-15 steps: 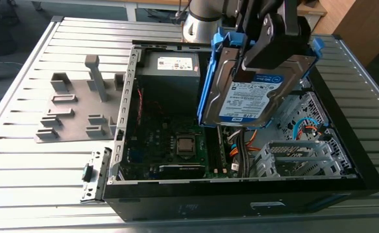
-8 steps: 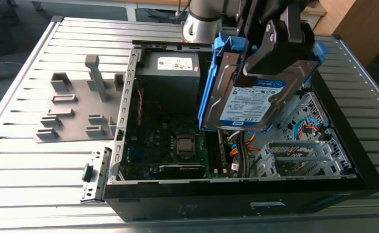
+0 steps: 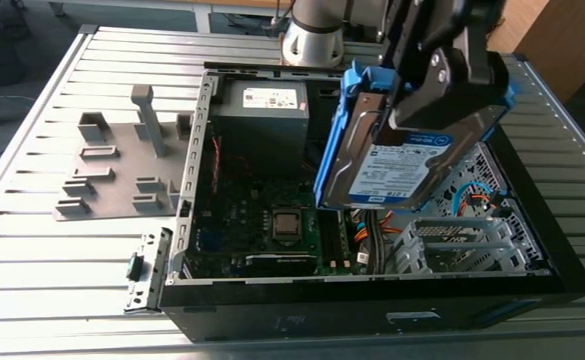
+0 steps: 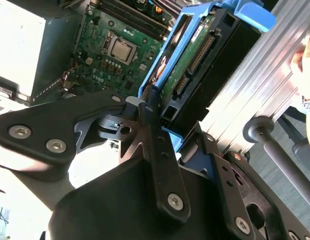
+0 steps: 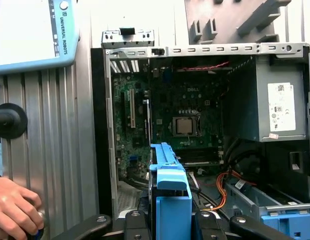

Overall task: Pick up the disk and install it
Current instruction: 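Pick up the disk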

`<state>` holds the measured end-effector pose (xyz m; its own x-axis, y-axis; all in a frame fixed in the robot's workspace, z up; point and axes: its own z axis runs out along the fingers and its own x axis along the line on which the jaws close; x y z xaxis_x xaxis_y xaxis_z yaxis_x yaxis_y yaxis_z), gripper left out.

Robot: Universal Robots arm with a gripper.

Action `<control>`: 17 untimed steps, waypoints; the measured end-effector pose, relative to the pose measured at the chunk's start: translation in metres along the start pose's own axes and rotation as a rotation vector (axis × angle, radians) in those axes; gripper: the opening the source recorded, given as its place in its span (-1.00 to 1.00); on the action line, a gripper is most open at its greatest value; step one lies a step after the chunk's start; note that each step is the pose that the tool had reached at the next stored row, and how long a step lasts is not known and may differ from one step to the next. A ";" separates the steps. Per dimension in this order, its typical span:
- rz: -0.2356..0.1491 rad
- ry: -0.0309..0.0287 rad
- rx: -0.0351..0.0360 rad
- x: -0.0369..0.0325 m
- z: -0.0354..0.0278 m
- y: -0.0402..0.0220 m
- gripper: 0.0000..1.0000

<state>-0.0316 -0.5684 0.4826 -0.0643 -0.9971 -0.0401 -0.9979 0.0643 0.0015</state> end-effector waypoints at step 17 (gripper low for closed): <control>0.000 -0.0012 -0.0051 0.0054 0.0052 -0.0422 -0.27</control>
<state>0.0102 -0.5762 0.4772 -0.0645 -0.9971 -0.0413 -0.9979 0.0643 0.0067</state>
